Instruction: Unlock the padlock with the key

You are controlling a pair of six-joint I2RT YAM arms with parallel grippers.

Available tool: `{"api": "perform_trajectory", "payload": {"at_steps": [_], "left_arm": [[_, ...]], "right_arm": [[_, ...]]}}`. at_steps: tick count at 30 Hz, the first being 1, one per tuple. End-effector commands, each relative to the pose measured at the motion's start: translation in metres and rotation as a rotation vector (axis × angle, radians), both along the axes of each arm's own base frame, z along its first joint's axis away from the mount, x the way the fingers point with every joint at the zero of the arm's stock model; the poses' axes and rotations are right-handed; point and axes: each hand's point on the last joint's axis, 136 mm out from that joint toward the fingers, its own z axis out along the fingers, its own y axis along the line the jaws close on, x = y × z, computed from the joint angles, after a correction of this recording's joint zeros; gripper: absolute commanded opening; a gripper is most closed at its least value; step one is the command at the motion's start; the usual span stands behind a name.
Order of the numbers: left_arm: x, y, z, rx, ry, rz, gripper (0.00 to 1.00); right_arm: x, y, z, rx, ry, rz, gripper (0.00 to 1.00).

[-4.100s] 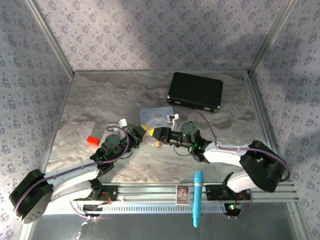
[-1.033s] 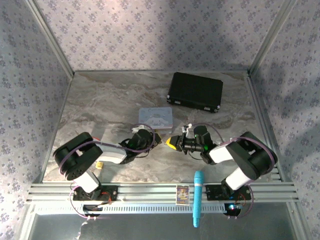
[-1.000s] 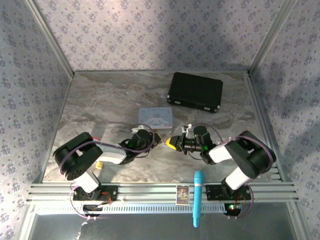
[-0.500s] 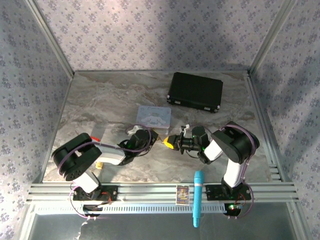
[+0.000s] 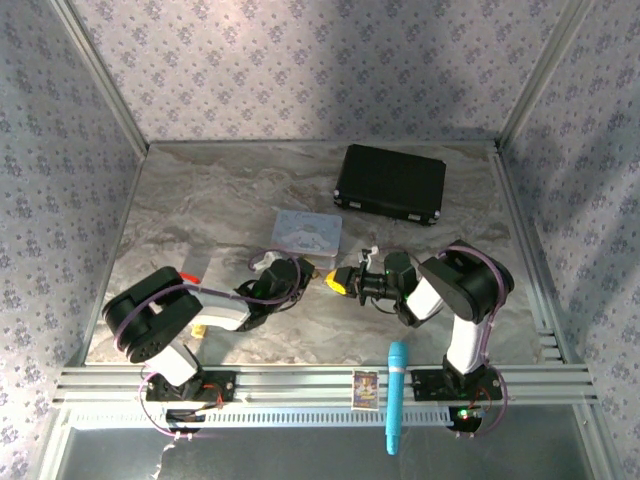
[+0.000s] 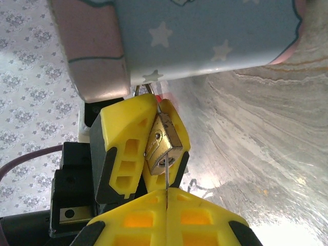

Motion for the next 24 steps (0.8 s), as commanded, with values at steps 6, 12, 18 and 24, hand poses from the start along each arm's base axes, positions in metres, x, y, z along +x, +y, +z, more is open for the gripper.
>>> {"api": "perform_trajectory", "payload": {"at_steps": [6, 12, 18, 24], "left_arm": [[0.007, -0.017, 0.038, -0.144, -0.073, -0.009, 0.02], [0.005, -0.019, 0.032, -0.167, -0.049, -0.008, 0.02], [0.005, -0.012, 0.027, -0.137, -0.042, 0.014, 0.01], [0.004, -0.01, 0.023, -0.082, -0.034, 0.005, 0.02]], "right_arm": [[0.01, 0.01, 0.009, 0.029, -0.039, -0.004, 0.0], [0.009, 0.015, 0.014, 0.038, -0.053, 0.005, 0.0], [0.001, 0.0, -0.001, -0.002, -0.025, -0.021, 0.0], [-0.009, -0.001, -0.006, -0.018, -0.043, 0.032, 0.0]]}}
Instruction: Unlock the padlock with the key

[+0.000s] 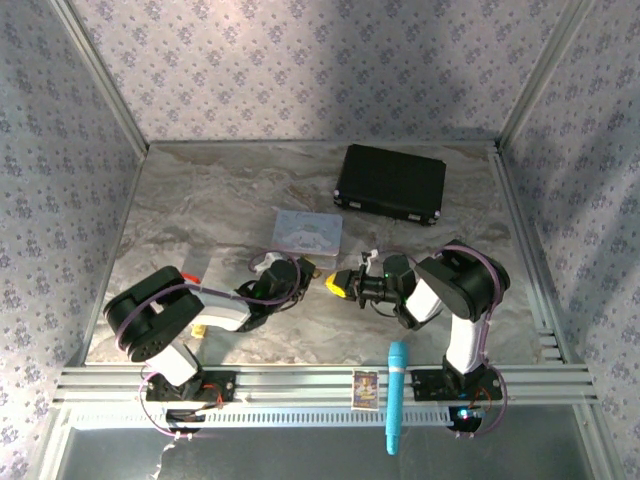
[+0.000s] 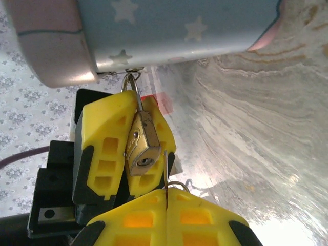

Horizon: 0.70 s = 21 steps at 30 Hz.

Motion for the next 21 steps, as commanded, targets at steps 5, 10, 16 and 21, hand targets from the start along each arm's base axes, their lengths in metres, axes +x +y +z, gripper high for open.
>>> {"api": "perform_trajectory", "payload": {"at_steps": [5, 10, 16, 21], "left_arm": [[0.0, -0.014, 0.013, 0.027, -0.028, -0.068, 0.06], [-0.013, -0.012, -0.007, 0.244, 0.074, -0.176, 0.14], [-0.028, 0.002, -0.029, 0.32, 0.136, -0.202, 0.19], [-0.037, 0.014, -0.041, 0.341, 0.163, -0.2, 0.24]], "right_arm": [[-0.012, 0.006, 0.001, 0.002, -0.087, 0.129, 0.0], [-0.025, -0.007, -0.02, -0.109, -0.087, 0.188, 0.0], [-0.04, -0.013, -0.03, -0.228, -0.095, 0.265, 0.0], [-0.043, -0.017, -0.03, -0.283, -0.102, 0.287, 0.0]]}}
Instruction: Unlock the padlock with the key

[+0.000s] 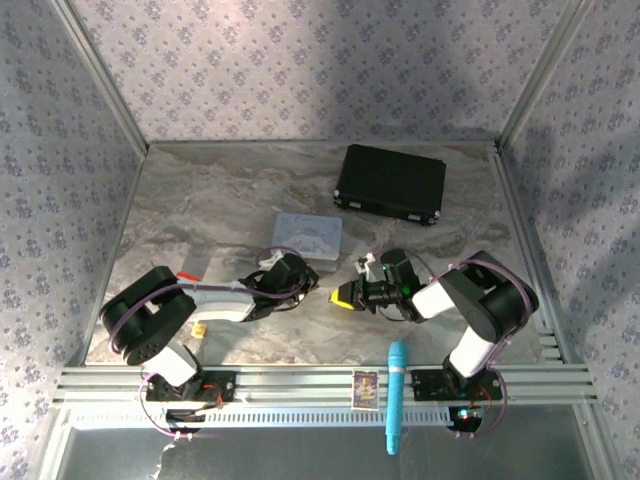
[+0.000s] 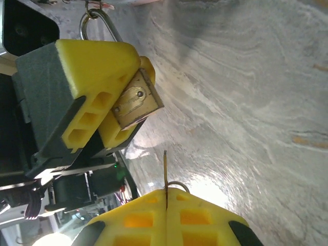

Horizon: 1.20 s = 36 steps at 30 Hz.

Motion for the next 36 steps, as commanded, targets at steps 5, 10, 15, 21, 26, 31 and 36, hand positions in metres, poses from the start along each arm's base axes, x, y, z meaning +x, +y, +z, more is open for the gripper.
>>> {"api": "perform_trajectory", "payload": {"at_steps": [5, 10, 15, 21, 26, 31, 36], "left_arm": [[-0.02, 0.023, -0.014, 0.077, 0.033, -0.017, 0.3], [-0.024, 0.035, -0.008, 0.123, 0.008, -0.03, 0.51], [-0.021, 0.043, 0.021, 0.153, -0.096, -0.048, 0.76], [-0.021, 0.016, 0.085, 0.075, -0.348, -0.182, 0.62], [-0.029, -0.013, 0.117, -0.064, -0.429, -0.299, 0.58], [-0.034, -0.011, 0.115, -0.072, -0.424, -0.304, 0.54], [-0.041, -0.019, 0.117, -0.151, -0.438, -0.337, 0.48]], "right_arm": [[-0.008, -0.001, -0.001, -0.054, -0.017, 0.072, 0.0], [-0.014, 0.006, 0.017, -0.016, -0.08, 0.159, 0.0], [-0.022, 0.01, 0.036, -0.011, -0.127, 0.241, 0.0], [-0.025, 0.018, 0.053, 0.012, -0.159, 0.286, 0.0], [-0.03, 0.029, 0.071, 0.075, -0.208, 0.316, 0.0], [-0.024, 0.032, 0.088, 0.142, -0.224, 0.282, 0.0], [-0.02, 0.034, 0.1, 0.16, -0.245, 0.271, 0.0]]}}
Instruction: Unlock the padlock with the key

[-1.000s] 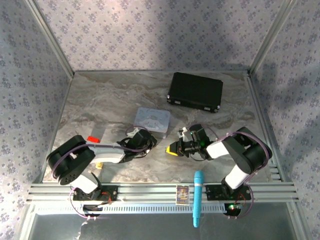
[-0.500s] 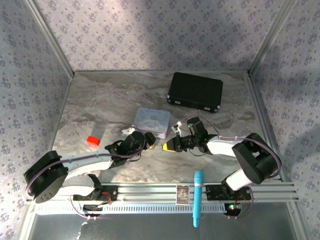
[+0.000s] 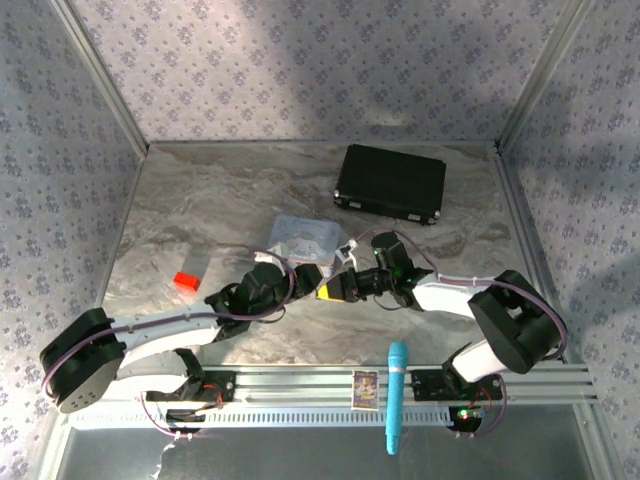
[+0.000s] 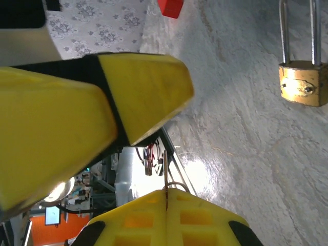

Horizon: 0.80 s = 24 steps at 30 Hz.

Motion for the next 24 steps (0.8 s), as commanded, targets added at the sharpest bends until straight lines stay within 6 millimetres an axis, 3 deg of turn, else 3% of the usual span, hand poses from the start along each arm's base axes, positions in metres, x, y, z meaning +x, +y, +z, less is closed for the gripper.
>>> {"api": "perform_trajectory", "payload": {"at_steps": [1, 6, 10, 12, 17, 21, 22, 24], "left_arm": [[-0.007, -0.012, 0.016, -0.084, -0.036, -0.062, 0.46], [-0.009, -0.009, 0.019, -0.087, -0.041, -0.061, 0.36], [-0.01, -0.009, 0.021, -0.095, -0.041, -0.064, 0.23], [-0.01, -0.009, 0.02, -0.096, -0.035, -0.067, 0.22], [-0.01, -0.006, 0.015, -0.088, -0.022, -0.053, 0.01], [-0.011, -0.006, 0.016, -0.083, -0.019, -0.053, 0.0], [-0.01, -0.005, 0.017, -0.085, -0.019, -0.048, 0.0], [-0.008, -0.002, 0.02, -0.084, -0.023, -0.025, 0.0]], "right_arm": [[0.004, 0.002, 0.022, 0.057, -0.03, -0.001, 0.0], [0.011, -0.002, 0.03, 0.078, -0.041, -0.033, 0.0], [0.013, -0.002, 0.033, 0.084, -0.045, -0.042, 0.0], [0.012, -0.002, 0.035, 0.093, -0.049, -0.04, 0.0], [0.013, -0.003, 0.032, 0.084, -0.046, -0.053, 0.0], [0.016, -0.005, 0.03, 0.074, -0.044, -0.074, 0.0], [0.018, -0.006, 0.03, 0.067, -0.047, -0.087, 0.07], [0.022, -0.01, 0.028, 0.045, -0.062, -0.129, 0.39]]}}
